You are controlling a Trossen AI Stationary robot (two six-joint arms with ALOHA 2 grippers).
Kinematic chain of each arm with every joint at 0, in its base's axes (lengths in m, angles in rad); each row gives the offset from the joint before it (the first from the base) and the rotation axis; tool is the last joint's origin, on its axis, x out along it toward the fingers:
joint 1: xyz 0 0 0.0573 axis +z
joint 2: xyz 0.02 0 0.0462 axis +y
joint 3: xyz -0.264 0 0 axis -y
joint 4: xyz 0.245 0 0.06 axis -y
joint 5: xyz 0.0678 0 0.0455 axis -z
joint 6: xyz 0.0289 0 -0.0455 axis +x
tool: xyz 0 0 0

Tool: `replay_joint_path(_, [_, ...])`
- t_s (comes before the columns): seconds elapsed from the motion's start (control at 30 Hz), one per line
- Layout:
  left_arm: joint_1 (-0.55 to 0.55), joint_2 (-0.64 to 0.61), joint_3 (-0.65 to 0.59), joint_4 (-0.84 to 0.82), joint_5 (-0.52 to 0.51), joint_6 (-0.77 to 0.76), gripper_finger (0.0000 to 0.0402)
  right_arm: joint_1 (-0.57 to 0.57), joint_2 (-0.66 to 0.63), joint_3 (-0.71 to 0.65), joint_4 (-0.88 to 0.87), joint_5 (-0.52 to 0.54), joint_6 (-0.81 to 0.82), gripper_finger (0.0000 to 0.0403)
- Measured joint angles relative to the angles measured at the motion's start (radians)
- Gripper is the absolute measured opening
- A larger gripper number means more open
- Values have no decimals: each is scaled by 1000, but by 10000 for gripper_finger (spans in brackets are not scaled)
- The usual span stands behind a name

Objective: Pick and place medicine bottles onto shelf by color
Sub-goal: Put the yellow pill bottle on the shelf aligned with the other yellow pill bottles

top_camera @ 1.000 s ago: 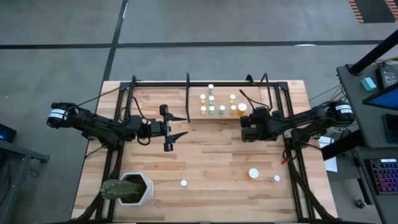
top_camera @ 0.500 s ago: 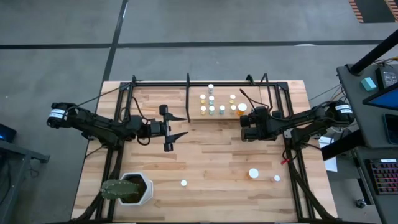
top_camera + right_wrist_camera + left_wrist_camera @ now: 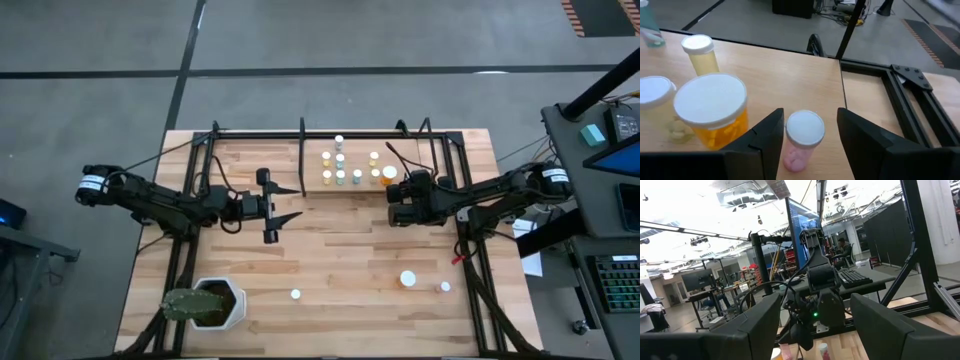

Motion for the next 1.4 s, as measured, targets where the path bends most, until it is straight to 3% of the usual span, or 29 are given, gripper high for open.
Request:
replay_joint_path(0.2, [-5, 6, 0, 0, 4, -15, 224, 37, -64, 38, -2, 41, -74, 176])
replay_joint_path(0.43, [-47, 72, 0, -5, 56, -269, 224, 157, -138, 146, 3, 171, -345, 176])
replay_joint_path(0.53, [-89, 108, 43, -128, 55, -368, 224, 222, -153, 211, 3, 228, -523, 176])
replay_joint_path(0.63, [-122, 128, 168, -365, 55, -360, 224, 285, -153, 277, 7, 219, -699, 176])
replay_joint_path(0.7, [-136, 127, 264, -579, 61, -363, 224, 328, -147, 319, 12, 164, -778, 176])
replay_joint_path(0.77, [-154, 127, 353, -808, 61, -385, 224, 365, -142, 351, 10, 40, -848, 176])
replay_joint_path(0.9, [-219, 124, 494, -1145, 69, -504, 224, 407, -139, 382, 52, -362, -952, 176])
replay_joint_path(0.97, [-256, 120, 538, -1225, 69, -579, 224, 415, -139, 364, 180, -503, -1020, 176])
replay_joint_path(1.1, [-333, 103, 565, -1229, 67, -710, 224, 422, -123, 305, 437, -700, -1066, 181])
replay_joint_path(1.23, [-412, 78, 558, -1227, 41, -796, 224, 440, -46, 281, 580, -749, -1100, 202])
replay_joint_path(1.4, [-455, 71, 551, -1230, -22, -748, 224, 464, 125, 283, 803, -747, -1240, 224])
